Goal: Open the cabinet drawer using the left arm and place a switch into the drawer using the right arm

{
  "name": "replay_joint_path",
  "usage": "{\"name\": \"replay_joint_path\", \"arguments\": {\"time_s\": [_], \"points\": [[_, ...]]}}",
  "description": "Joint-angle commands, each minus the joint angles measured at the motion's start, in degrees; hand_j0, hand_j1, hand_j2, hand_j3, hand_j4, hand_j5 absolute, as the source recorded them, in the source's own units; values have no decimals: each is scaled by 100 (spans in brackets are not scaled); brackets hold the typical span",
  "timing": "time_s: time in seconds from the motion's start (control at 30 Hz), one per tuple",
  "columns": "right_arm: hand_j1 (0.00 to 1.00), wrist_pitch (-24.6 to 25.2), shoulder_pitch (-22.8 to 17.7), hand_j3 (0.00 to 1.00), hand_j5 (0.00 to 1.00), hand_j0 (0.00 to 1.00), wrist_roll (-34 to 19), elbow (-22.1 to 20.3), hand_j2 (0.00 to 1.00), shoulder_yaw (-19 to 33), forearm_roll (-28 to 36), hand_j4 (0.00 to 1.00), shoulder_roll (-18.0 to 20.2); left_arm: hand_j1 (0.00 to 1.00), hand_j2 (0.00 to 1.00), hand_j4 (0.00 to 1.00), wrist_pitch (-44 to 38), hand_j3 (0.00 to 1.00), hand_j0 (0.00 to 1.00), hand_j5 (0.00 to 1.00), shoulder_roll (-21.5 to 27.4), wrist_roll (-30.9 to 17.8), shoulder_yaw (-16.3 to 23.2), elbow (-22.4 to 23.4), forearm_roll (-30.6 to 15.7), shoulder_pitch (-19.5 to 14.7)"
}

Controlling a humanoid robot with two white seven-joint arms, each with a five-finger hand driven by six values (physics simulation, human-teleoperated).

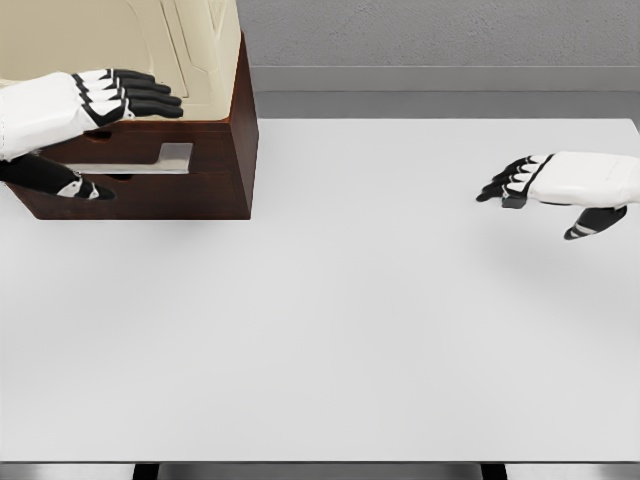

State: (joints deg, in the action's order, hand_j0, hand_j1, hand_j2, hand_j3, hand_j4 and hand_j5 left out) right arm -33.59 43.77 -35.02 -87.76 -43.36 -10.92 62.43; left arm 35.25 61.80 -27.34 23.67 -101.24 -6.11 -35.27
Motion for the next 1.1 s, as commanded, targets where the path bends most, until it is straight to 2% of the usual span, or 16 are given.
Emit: {"name": "replay_joint_path", "arguments": {"time_s": [0.0,0.1,0.2,0.33,0.4,0.47,0.57,0.6,0.63,0.7,0.83,0.87,0.93,0.97,1.07], "points": [[100,10,0,100,100,100,2,84,100,3,28,100,-38,100,100,100,-25,100,100,100,-62,-52,674,-1,-13,-112],[100,1,0,100,100,100,2,233,100,3,28,100,-126,100,100,100,-25,100,100,100,-97,-35,727,-10,-13,-217],[100,1,0,100,100,100,2,269,100,3,28,100,-126,100,100,100,-25,100,100,100,-159,-35,1026,-10,-13,-358],[100,10,0,100,100,100,2,383,100,3,28,100,-118,100,100,100,-25,100,100,100,-62,-96,1184,-10,-22,-384],[100,10,9,100,100,100,2,506,100,3,19,100,-126,100,100,100,-25,100,100,100,-45,-766,1193,-1,-13,-384],[100,89,17,100,100,100,2,637,100,12,28,100,-135,100,100,100,-25,100,100,100,-80,-766,1193,-1,-13,-402],[100,80,105,100,100,100,2,954,100,12,28,100,-293,100,100,100,-25,100,100,100,-89,-554,1201,-1,13,-402],[100,80,141,100,100,100,2,1007,100,12,28,100,-337,100,100,100,-25,100,100,100,-115,-562,1193,-1,13,-560],[100,80,176,100,100,100,2,1174,100,3,28,100,-434,100,100,100,-25,100,100,100,-133,-545,1201,-1,4,-683],[100,63,255,100,100,100,2,1622,100,3,-7,100,-768,100,100,100,-25,100,100,100,-124,-448,1219,-1,-13,-701],[100,45,404,100,100,100,2,2105,100,3,-33,100,-1102,100,100,100,-25,100,100,100,-71,-316,1245,-10,-136,-736],[100,54,422,100,100,100,2,2167,100,-5,-42,100,-1137,100,100,100,-25,100,100,100,-10,-316,1465,-1,-294,-832],[100,71,466,100,100,100,2,2237,100,-23,-235,100,-1233,100,100,100,-25,100,100,100,-62,-325,1974,-1,-523,-1289],[100,63,527,100,100,100,2,2465,100,-49,-280,100,-1409,100,100,100,-25,100,100,100,-62,-325,2168,-1,-646,-1439],[100,54,677,100,100,100,2,2808,100,-278,-280,100,-1638,100,100,100,-25,100,100,100,-54,-395,2572,-1,-664,-1632]]}}
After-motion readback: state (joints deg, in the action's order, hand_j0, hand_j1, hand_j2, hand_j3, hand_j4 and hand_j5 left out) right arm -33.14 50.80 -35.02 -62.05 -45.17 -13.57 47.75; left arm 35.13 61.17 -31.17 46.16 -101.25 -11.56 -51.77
